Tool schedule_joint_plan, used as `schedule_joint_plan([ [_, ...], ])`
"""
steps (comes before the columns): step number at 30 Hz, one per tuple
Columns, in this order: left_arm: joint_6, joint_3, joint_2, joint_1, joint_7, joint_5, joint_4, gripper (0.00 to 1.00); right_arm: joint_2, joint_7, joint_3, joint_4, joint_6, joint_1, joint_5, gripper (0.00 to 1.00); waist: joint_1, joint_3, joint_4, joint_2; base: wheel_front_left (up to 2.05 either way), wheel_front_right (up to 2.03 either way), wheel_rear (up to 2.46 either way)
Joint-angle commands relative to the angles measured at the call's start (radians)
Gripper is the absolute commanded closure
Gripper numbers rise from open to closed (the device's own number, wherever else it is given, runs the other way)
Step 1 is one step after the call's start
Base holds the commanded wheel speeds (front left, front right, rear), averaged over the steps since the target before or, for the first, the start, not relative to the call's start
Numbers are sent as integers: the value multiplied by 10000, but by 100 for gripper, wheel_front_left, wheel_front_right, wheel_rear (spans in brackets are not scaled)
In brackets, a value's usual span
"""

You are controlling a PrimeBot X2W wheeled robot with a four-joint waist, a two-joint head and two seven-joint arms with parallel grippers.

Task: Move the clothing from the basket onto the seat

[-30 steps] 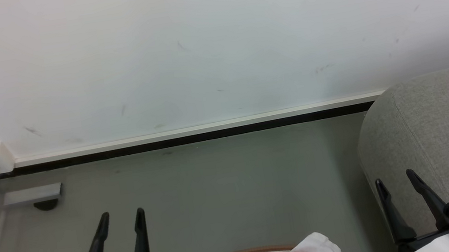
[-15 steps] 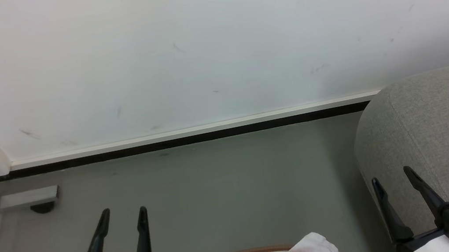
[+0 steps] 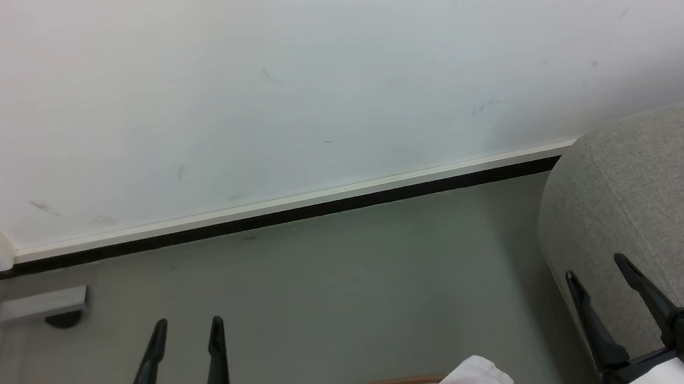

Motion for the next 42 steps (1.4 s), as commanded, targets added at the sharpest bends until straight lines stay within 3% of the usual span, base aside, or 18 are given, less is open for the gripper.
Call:
schedule_joint_plan([
  [1, -27, 37, -5, 62, -10, 13, -7, 0, 1, -33, -5, -1, -21, -87, 138, 0, 0, 2, -17, 0, 0, 0, 0],
  [16, -50, -109, -28, 11, -10, -140, 217, 0, -4, -28, -246, -113, -21, -188, 495, 0, 0, 318, -756, 0, 0, 0, 0],
  [27, -39, -674, 236, -669, -9, -361, 913, 0, 0, -28, -606, -443, -21, -472, 1113, 0, 0, 1394, -1583, 0, 0, 0, 0],
  [37, -40, -1883, 684, -1699, -9, -672, 2323, 0, -2, -28, -786, -855, -21, -966, 1587, 0, 0, 2768, -2117, 0, 0, 0, 0],
  [42, -41, -2860, 1021, -2610, 162, -1050, 3780, 0, -5, -28, -786, -1289, -21, -1392, 1797, 0, 0, 3696, -2415, 0, 0, 0, 0],
])
